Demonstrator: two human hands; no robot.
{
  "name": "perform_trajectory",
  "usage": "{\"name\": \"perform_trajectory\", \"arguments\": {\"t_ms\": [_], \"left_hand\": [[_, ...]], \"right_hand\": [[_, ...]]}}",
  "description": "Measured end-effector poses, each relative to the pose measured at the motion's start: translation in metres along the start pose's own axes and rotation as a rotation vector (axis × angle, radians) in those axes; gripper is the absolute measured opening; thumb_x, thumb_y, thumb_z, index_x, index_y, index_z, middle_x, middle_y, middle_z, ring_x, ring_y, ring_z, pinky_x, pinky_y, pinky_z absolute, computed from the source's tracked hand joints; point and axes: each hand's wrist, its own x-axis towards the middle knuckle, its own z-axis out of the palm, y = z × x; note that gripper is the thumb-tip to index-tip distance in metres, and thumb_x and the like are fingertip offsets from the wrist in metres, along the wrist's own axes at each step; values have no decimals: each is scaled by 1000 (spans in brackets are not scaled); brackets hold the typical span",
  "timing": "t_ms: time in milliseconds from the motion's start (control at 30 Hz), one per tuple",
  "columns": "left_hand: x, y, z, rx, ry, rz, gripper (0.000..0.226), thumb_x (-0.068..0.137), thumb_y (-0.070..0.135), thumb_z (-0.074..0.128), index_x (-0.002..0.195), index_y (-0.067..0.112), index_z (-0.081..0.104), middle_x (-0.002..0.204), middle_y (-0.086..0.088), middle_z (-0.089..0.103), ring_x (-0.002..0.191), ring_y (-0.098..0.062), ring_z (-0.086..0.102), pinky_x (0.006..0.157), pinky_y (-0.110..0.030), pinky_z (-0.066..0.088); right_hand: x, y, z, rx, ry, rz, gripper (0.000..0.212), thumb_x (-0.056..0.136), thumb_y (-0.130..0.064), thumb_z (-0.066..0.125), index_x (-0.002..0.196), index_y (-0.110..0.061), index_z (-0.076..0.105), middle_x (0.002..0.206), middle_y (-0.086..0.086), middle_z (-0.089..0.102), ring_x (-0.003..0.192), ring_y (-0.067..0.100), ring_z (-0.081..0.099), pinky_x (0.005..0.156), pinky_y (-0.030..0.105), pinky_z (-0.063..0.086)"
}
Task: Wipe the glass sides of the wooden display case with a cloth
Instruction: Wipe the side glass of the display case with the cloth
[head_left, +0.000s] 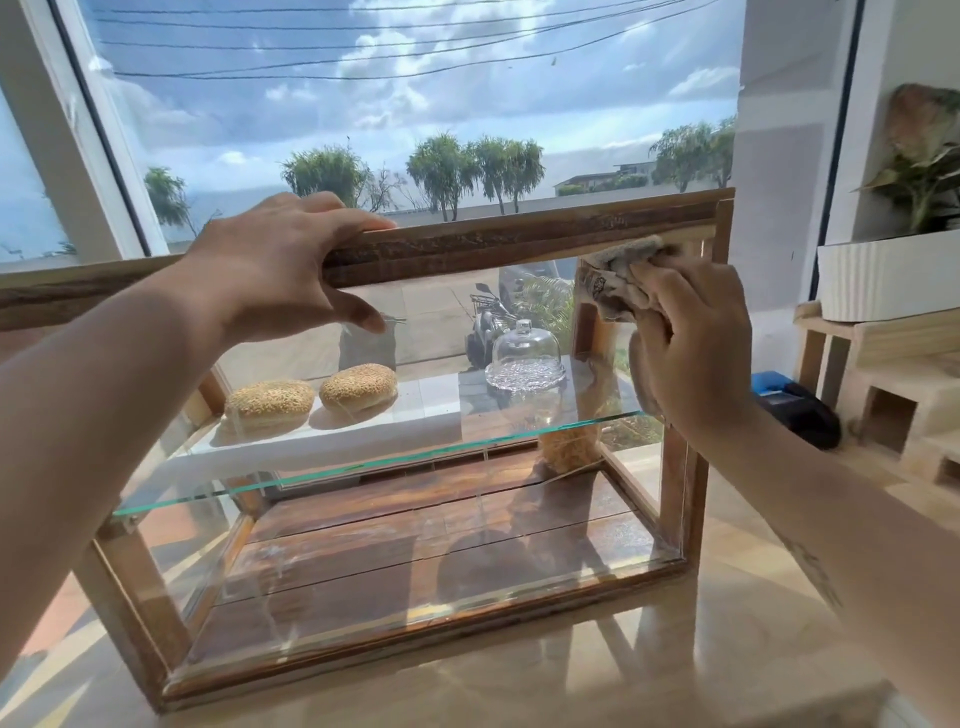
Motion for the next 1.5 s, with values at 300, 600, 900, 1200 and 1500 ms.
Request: {"name": "perform_trajectory", "arguments": {"t_ms": [300,600,900,1200,1500], "left_hand": [[-2,3,-1,15,-3,-16,81,65,75,65,137,57,34,124,18,49,123,-16,40,85,-40,43],[-1,1,-1,24,-13,-27,84,65,77,66,139,58,32,127,21,47,123,-15,39,90,-44,44],[-2,2,0,32,-3,-13,84,66,74,67,140,54,32,124,18,49,122,-15,39,88,-40,42],[-1,5,-3,25,-30,-28,83,69,69,70,141,53,33,126,17,47,122,-17,39,93,-42,42],[2,3,-10,-29,-119,1,79,77,56,70,144,52,29,125,13,48,118,-18,40,97,-47,41]], "right_hand": [[-60,-19,2,33,-128,7,32,91,-10,68,120,-8,54,104,20,59,99,29,50,79,27,46],[-24,-20,-1,41,-96,33,23,97,-13,60,116,0,65,107,20,59,99,33,56,80,33,52],[-49,-33,1,116,-214,-202,26,94,-19,53,119,-10,54,103,18,57,97,30,52,71,39,57],[1,-99,39,186,35,46,14,94,-5,62,107,-2,66,94,19,55,86,33,52,70,39,47],[-14,-130,47,147,-118,-319,5,95,-14,68,95,-11,72,91,11,63,80,26,57,60,37,51]]}}
